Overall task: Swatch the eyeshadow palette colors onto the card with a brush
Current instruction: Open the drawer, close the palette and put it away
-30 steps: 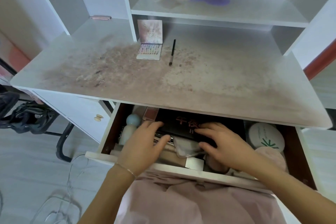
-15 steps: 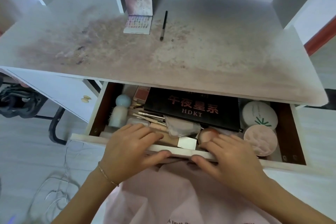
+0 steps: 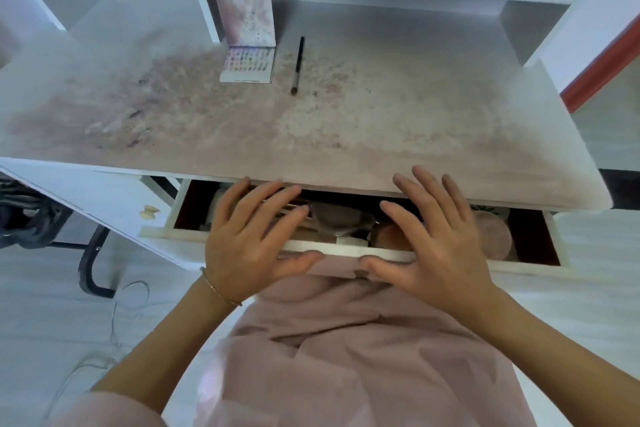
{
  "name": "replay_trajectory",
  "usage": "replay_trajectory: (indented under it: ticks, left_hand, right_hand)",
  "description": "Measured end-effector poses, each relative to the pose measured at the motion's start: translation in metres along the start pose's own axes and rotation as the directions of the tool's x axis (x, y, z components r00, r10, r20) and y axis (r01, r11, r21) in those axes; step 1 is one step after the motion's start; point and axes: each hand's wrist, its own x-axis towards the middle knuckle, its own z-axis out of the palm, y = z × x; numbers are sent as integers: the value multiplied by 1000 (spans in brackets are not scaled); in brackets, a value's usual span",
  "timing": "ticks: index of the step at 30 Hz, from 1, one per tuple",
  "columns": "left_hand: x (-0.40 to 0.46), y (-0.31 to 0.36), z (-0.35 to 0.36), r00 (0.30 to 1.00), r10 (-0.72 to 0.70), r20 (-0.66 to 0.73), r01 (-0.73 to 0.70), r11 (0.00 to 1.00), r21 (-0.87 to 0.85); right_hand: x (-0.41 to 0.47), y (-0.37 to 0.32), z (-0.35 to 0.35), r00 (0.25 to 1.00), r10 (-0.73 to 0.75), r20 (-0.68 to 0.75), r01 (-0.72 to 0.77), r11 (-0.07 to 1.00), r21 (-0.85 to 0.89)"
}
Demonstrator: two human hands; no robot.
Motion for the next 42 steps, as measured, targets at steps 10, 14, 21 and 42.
replay_trajectory:
  ticks: [10, 14, 21, 42]
  left_hand:
    - [26, -21, 37, 998, 5, -59, -1, 997, 71]
    - [-3, -3, 31, 993, 120, 0, -119, 991, -66]
    - [-58, -19, 26, 904, 257, 343, -274, 962, 2]
    - [-37, -22, 48, 831, 41, 555, -128, 985, 119]
  right_hand:
    - [29, 14, 23, 985, -116, -130, 110, 993, -47]
    - [-3, 8, 26, 953, -293, -80, 295, 955, 28]
    - [-43, 34, 21, 947, -280, 159, 308, 932, -192]
    - [-35, 47, 57, 971, -26, 240, 86, 966, -244]
